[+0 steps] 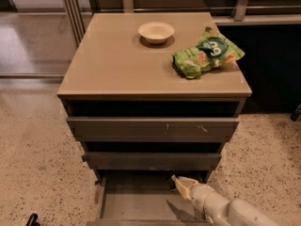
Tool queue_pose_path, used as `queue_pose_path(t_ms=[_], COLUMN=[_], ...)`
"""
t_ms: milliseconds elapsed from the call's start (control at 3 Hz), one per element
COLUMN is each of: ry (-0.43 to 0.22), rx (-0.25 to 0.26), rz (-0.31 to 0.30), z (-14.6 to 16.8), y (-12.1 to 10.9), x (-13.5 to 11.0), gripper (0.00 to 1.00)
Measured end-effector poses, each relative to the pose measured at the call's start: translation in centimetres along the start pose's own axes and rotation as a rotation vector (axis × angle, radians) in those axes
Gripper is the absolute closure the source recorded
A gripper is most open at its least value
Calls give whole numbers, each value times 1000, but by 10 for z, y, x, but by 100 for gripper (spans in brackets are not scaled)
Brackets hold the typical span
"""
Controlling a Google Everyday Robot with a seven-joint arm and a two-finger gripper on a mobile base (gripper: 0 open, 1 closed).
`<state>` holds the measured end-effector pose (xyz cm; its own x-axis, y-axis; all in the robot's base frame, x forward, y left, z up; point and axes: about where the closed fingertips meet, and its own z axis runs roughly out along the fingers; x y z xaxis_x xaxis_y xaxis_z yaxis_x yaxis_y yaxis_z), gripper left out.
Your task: Place rxbar chocolate into bottom drawer
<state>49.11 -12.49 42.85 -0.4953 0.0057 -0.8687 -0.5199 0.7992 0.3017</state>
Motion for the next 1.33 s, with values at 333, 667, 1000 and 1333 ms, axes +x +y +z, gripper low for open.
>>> queue_pose_path(t_ms=[333, 667, 1000, 1333], ry=[37, 99, 174, 247], rx=[-47, -62, -52, -35], rz=[134, 188, 210, 225], z=[17, 34, 50, 63], y=[-18, -26, -34, -41], x=[45, 70, 91, 110], gripper=[100, 100, 100, 100])
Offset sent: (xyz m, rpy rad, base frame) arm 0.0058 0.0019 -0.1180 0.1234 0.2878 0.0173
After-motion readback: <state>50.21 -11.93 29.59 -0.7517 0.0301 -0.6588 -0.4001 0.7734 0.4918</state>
